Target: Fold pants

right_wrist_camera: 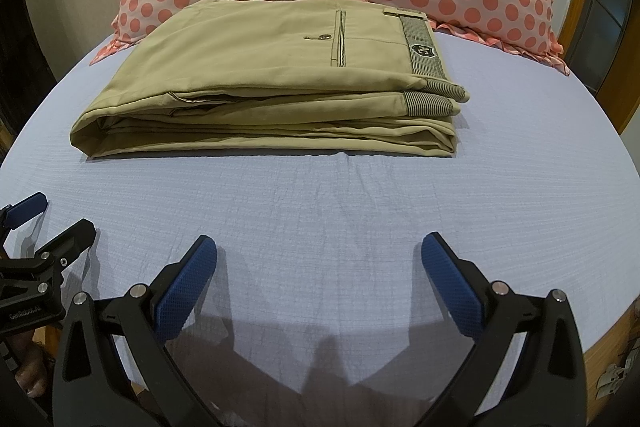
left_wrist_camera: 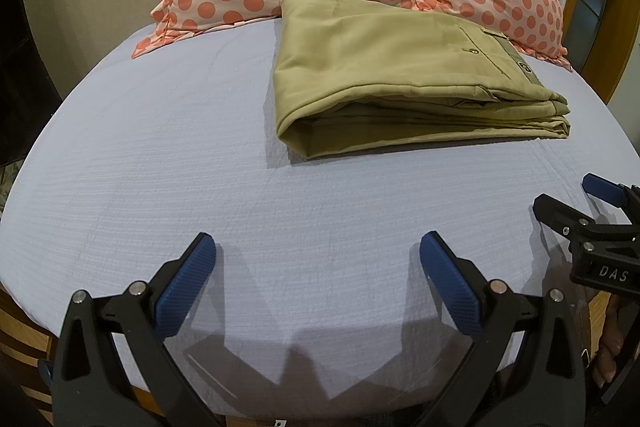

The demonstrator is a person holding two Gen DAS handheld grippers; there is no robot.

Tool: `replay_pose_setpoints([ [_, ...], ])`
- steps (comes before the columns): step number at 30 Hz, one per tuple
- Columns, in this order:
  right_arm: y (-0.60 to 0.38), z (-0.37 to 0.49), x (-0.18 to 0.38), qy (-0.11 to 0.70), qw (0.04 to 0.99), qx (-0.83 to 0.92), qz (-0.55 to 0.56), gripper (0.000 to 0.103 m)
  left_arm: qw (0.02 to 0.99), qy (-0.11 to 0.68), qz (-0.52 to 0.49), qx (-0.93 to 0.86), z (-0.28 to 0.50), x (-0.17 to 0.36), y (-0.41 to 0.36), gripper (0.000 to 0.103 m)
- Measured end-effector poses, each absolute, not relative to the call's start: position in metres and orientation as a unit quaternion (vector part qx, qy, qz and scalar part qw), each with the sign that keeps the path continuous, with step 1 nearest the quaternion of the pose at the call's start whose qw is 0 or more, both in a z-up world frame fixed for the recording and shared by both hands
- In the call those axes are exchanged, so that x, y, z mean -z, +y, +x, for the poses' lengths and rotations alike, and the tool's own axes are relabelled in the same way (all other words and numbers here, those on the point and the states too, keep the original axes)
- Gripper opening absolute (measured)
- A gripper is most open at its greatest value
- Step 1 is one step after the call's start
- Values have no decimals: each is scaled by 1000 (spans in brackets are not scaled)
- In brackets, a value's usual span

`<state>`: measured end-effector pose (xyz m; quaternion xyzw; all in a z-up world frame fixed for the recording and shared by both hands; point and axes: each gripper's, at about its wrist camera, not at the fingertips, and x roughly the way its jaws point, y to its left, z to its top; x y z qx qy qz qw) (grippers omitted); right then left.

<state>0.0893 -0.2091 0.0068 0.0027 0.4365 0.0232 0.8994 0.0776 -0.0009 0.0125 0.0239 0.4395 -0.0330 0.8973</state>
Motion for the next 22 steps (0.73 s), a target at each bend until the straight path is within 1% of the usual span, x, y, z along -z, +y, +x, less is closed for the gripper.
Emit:
replay_pose_setpoints([
  [22,-210,89,-7,437,899,-25,2,102,895,445,26,34,78,-11,-2,101],
])
